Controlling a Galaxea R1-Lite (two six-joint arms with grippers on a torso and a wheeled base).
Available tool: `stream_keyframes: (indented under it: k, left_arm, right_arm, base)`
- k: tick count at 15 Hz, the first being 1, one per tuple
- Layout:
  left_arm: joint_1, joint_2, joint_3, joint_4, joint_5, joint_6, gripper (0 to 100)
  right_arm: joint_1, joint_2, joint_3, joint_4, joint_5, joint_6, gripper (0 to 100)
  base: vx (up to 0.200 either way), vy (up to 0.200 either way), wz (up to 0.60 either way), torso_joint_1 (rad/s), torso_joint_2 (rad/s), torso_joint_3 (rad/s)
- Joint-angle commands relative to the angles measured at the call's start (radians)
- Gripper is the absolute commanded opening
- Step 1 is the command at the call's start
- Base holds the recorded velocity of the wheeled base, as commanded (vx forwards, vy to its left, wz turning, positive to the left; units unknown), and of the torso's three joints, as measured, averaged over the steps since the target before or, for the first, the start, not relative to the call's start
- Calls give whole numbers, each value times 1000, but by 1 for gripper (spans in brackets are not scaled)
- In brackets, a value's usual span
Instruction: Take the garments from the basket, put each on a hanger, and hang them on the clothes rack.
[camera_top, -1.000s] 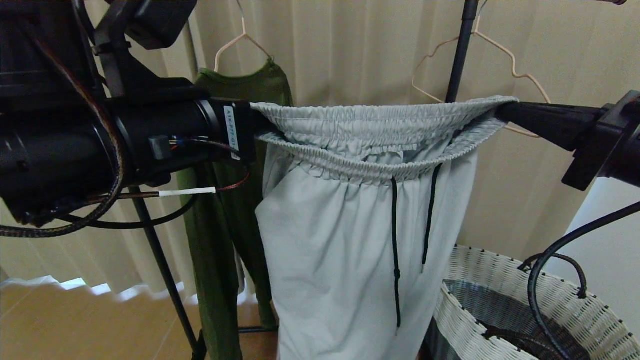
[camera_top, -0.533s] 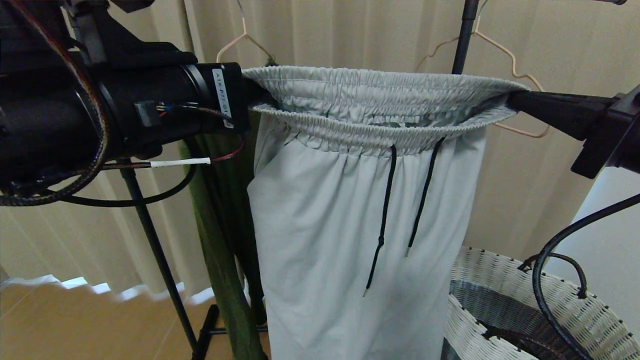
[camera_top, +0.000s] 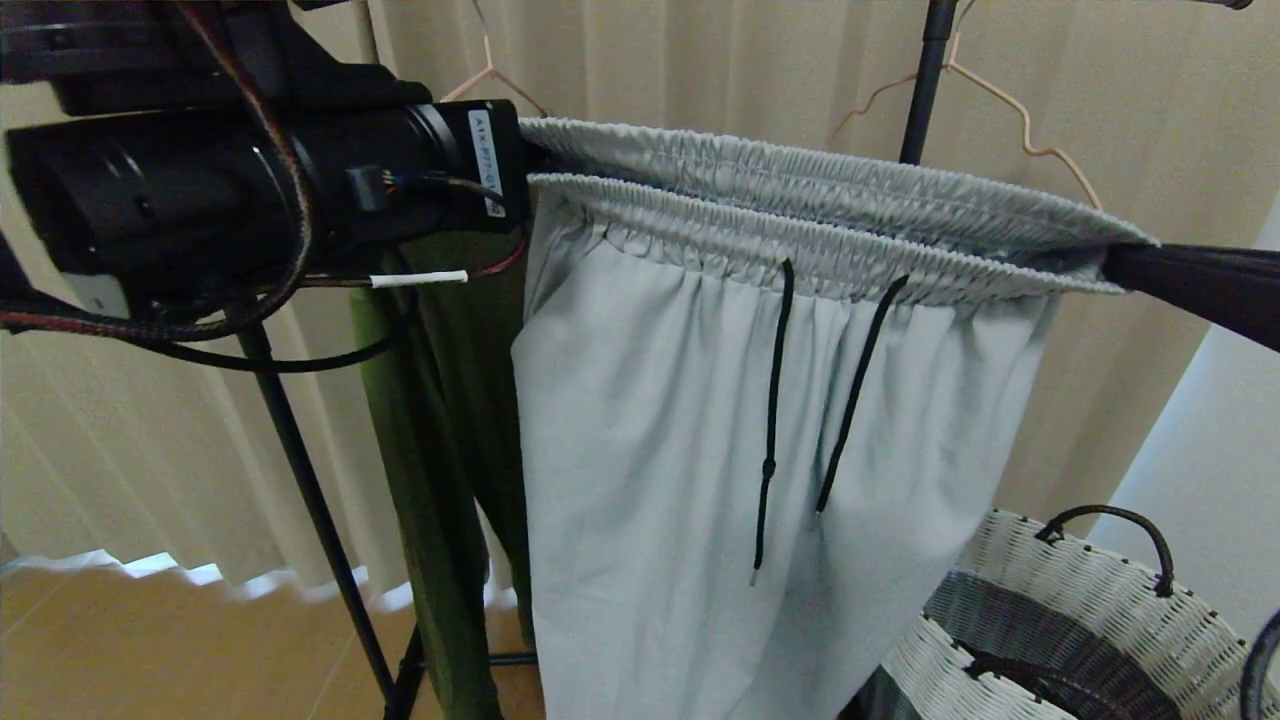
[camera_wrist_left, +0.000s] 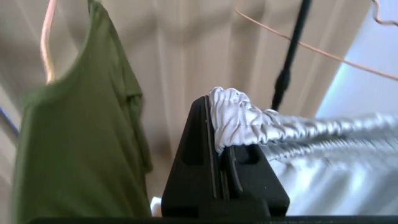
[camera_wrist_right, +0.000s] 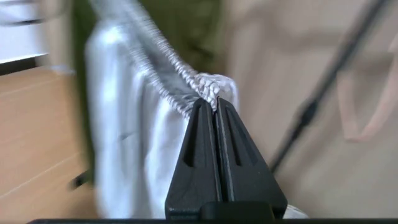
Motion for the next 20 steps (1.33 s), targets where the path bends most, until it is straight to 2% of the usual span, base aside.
stream_keyframes:
  k: [1, 4, 11, 14, 16, 17, 20]
  left_arm:
    - [1, 83, -62, -1, 4, -1, 0]
    - [-2, 117, -103, -1, 4, -1, 0]
    - [-1, 92, -80, 5, 4, 0, 0]
    - [8, -11, -27, 74, 1, 14, 0]
    - [8, -95, -10, 195, -18, 15, 0]
    - [8, -127, 0, 235, -36, 15, 0]
    - [2, -230, 55, 320, -156, 14, 0]
  right_arm:
    - [11, -87, 25, 30, 86, 0, 0]
    - [12, -103, 77, 21, 186, 0, 0]
    - [8, -70, 70, 15, 183, -3, 0]
    - [-63, 28, 57, -87, 155, -3, 0]
    - [-118, 132, 56, -214, 155, -3, 0]
    - [-121, 166, 51, -258, 155, -2, 0]
    - [-120, 249, 25, -338, 154, 0, 0]
  base:
    - [0, 0, 0, 0, 0, 0]
    - [0, 0, 0, 0, 0, 0]
    - [0, 0, 0, 0, 0, 0]
    - [0, 0, 0, 0, 0, 0]
    - [0, 0, 0, 0, 0, 0]
    - [0, 0, 0, 0, 0, 0]
    - [0, 0, 0, 0, 0, 0]
